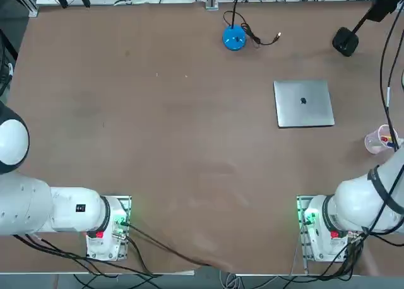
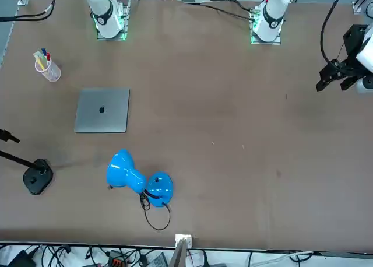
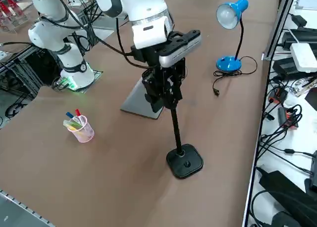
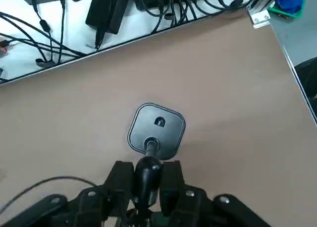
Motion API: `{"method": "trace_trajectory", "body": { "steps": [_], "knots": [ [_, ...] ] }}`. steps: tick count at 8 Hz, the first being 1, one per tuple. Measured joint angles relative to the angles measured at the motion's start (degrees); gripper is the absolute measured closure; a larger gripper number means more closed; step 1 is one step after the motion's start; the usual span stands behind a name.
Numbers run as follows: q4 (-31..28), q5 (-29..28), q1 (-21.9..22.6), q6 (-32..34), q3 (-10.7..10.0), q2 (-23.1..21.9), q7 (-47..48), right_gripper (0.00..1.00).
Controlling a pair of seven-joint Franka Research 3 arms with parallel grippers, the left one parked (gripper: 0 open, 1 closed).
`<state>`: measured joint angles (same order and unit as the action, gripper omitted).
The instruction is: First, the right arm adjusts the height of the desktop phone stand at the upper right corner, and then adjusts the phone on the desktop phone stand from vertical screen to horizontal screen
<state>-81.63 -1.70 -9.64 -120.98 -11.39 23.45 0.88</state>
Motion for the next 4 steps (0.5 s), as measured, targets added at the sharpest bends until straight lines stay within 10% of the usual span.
{"method": "trace_trajectory", "body": {
  "steps": [4],
  "knots": [
    [0.33, -0.02, 0.00, -0.01, 0.01, 0.31, 0.16, 0.67]
  ]
}}
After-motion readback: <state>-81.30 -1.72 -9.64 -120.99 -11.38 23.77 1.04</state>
